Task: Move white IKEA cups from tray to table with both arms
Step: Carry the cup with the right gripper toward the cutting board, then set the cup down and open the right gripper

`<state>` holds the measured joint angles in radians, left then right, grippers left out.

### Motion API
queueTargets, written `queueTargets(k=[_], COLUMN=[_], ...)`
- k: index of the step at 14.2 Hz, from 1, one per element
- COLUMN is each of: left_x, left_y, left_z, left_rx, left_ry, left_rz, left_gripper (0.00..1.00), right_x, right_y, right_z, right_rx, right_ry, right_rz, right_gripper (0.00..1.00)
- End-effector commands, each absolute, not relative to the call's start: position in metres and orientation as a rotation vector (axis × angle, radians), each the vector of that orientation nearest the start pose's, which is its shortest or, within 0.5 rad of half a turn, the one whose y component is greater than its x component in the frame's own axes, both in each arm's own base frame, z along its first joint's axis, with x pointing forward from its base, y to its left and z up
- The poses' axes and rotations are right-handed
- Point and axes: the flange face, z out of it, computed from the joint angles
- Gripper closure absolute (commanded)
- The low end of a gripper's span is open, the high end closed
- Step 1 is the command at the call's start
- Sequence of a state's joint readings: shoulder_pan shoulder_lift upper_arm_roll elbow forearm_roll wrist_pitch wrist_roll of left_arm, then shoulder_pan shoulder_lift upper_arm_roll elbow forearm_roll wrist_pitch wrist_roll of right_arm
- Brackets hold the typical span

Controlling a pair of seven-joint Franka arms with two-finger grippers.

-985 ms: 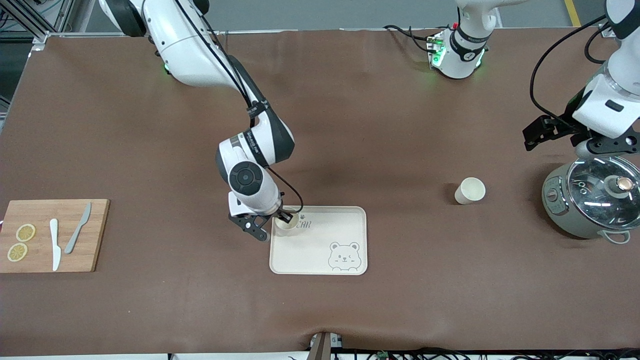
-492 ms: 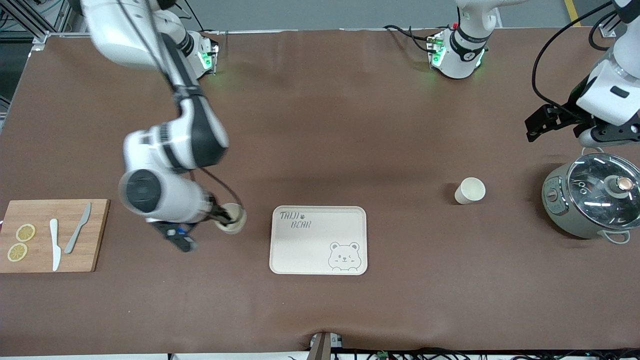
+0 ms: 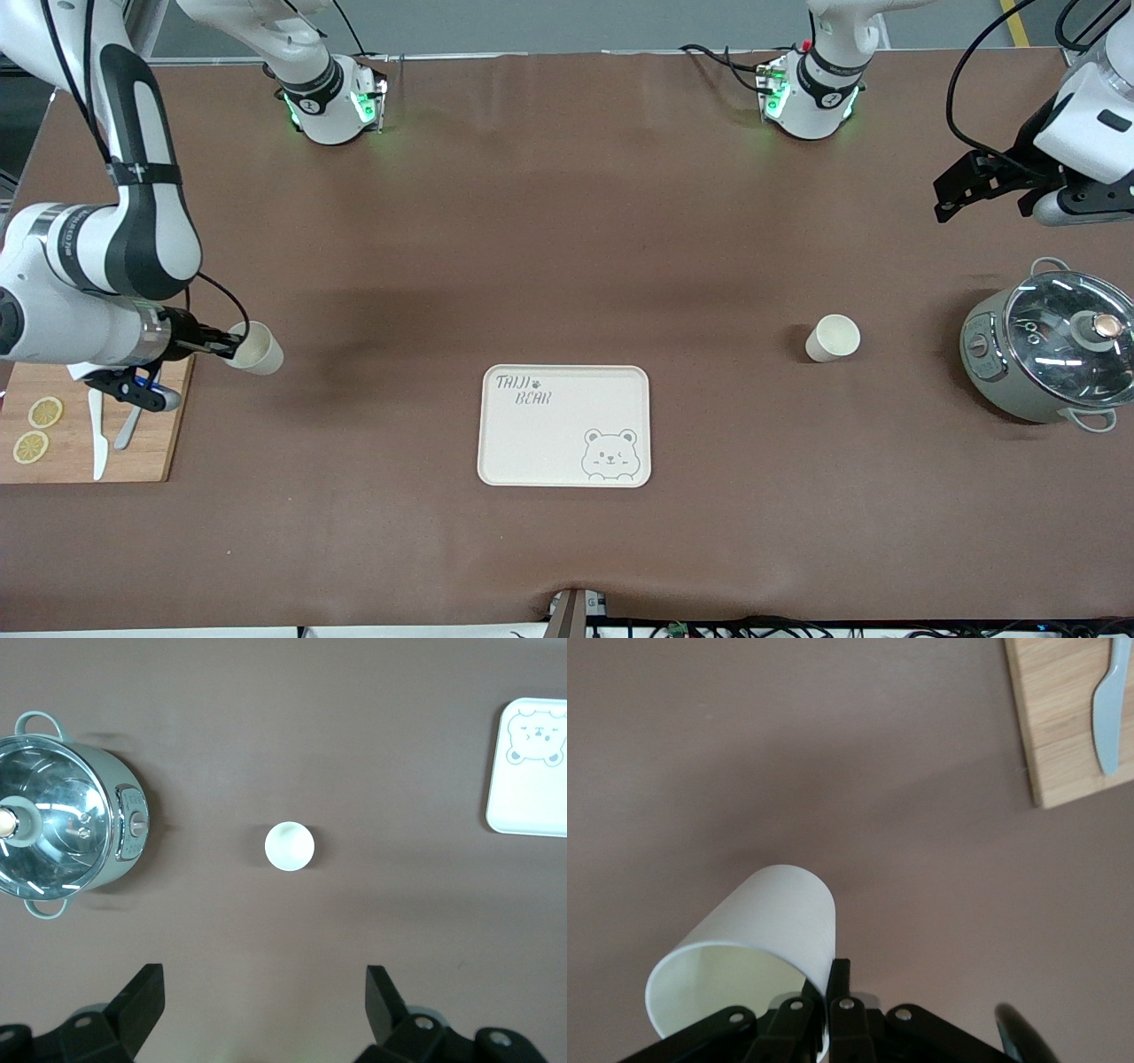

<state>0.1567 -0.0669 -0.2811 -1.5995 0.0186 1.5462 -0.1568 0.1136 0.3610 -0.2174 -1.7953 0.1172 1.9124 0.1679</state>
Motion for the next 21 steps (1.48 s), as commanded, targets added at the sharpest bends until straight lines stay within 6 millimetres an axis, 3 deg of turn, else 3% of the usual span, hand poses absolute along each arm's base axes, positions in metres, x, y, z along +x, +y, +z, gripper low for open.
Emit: queueTargets(k=[1,4,7,9,10,11,13,14,17,21], left_x=[0.523,0.523,0.523,0.523,0.523,0.523,0.523,0.523,0.523,0.523], left_y=[-0.066,-0.066,-0.067,-0.067,-0.067,-0.067,-0.066,-0.066,-0.067,-0.066], left_z=[0.644,0.643,0.643,0.646,0.644,0.644,0.645,0.645,0.645,0.646], left_rx=[-3.123,-3.123,-3.123,-3.123,-3.124,-3.124,-3.123,-3.123,-3.123,-3.124], left_ry=[-0.025,-0.023,-0.02,-0.02,-0.018,-0.02,-0.02,-0.023,-0.018,-0.02], left_rz=[-0.008,-0.004,-0.006,-0.013,-0.008,-0.008,-0.011,-0.011,-0.008,-0.013], left_gripper=[0.0,0.0,0.0,0.0,0.0,0.0,0.0,0.0,0.0,0.0], right_x=[0.568,0.545,0.546,0.547,0.547,0.548,0.555,0.563,0.601,0.653], right_y=[-0.093,-0.1,-0.1,-0.1,-0.101,-0.102,-0.102,-0.101,-0.101,-0.093], right_z=[0.291,0.251,0.249,0.245,0.243,0.244,0.254,0.265,0.327,0.444], right_rx=[-3.065,-3.09,-3.094,-3.095,-3.095,-3.094,-3.092,-3.089,-3.086,-3.083], right_ry=[0.32,0.303,0.302,0.302,0.304,0.31,0.311,0.307,0.277,0.231], right_rz=[0.313,0.214,0.199,0.209,0.214,0.211,0.204,0.212,0.176,0.01], right_gripper=[1.0,1.0,1.0,0.51,0.11,0.0,0.0,0.0,0.0,0.0])
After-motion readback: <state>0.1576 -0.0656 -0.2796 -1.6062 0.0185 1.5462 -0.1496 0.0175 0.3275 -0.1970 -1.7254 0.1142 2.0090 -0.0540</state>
